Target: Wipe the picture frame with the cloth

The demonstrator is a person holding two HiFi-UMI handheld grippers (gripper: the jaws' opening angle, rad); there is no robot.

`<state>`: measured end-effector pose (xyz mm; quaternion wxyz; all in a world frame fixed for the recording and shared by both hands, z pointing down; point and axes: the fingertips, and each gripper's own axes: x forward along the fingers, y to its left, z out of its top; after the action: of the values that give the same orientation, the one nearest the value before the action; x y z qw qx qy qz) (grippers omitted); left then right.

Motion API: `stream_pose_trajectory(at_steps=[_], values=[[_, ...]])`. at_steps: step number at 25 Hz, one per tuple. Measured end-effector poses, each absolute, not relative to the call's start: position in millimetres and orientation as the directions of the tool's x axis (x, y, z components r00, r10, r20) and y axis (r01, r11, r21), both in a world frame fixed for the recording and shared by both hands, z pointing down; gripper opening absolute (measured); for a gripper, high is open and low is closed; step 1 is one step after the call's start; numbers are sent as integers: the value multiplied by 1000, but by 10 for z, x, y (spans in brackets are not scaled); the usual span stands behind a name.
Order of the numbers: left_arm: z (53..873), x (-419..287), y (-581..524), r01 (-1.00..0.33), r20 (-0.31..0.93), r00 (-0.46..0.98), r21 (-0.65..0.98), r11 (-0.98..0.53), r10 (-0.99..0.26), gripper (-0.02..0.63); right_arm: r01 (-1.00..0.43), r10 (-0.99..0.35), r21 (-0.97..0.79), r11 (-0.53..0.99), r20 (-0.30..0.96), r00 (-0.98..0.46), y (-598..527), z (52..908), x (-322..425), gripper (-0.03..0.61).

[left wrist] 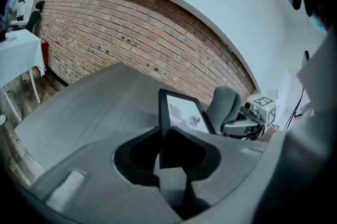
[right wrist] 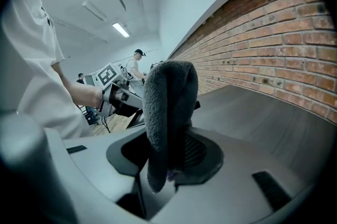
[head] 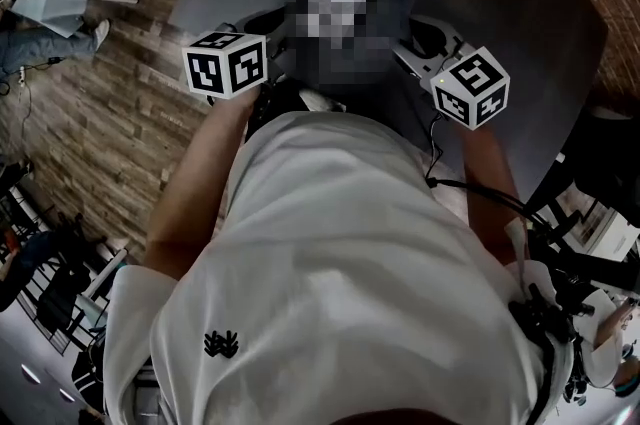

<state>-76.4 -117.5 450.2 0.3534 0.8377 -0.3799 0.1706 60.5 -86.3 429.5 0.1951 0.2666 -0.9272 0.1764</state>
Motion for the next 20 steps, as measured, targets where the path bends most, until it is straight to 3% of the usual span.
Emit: stream_pose_trajectory(at_steps=[20], values=[[4391,-760,-1368,-772,514,626,513,-375,-586,75,-324,-212,-146,935,501,-839,-111,4501,-10,140]])
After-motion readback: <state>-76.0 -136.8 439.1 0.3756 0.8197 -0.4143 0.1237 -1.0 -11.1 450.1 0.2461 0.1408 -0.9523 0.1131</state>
